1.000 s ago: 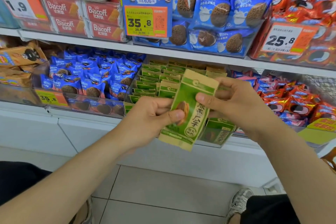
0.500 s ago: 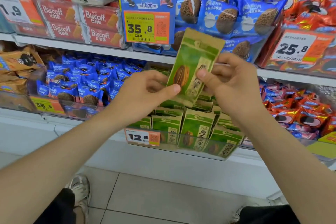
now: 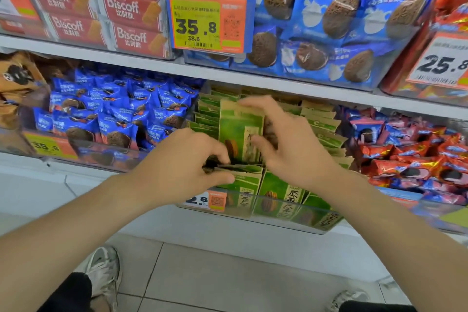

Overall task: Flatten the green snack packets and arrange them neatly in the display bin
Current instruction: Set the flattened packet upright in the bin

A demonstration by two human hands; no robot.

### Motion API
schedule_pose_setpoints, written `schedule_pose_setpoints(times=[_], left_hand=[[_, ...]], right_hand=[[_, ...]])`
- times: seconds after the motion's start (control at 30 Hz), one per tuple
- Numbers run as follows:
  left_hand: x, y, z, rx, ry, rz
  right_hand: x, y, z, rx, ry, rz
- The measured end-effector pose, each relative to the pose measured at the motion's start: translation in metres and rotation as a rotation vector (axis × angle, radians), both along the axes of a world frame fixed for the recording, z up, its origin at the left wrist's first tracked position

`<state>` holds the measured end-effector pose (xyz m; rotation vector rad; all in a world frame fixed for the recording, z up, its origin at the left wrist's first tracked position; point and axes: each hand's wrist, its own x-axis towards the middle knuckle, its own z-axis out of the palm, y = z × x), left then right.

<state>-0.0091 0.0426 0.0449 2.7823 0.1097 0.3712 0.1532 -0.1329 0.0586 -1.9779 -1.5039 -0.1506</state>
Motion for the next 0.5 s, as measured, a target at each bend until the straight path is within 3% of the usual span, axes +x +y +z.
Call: schedule_pose_setpoints(times=[0.07,0.27,0.5], left_hand=[[0.001,-0.004,-0.008,0.04,-0.027,-0.032],[0.004,-0.014,-0.013,0.114,-0.065,0.071],[0.004,-0.019,-0.01,0.108,-0.04,0.087]], right_hand=[[0.001,0.004,0.001,0.038,-0.125,-0.053],[-0.001,0.013,0.007,-0.066,-0.189,-0.063],[-0.011,0.015,0.006,-0.469,-0.256,-0.038]])
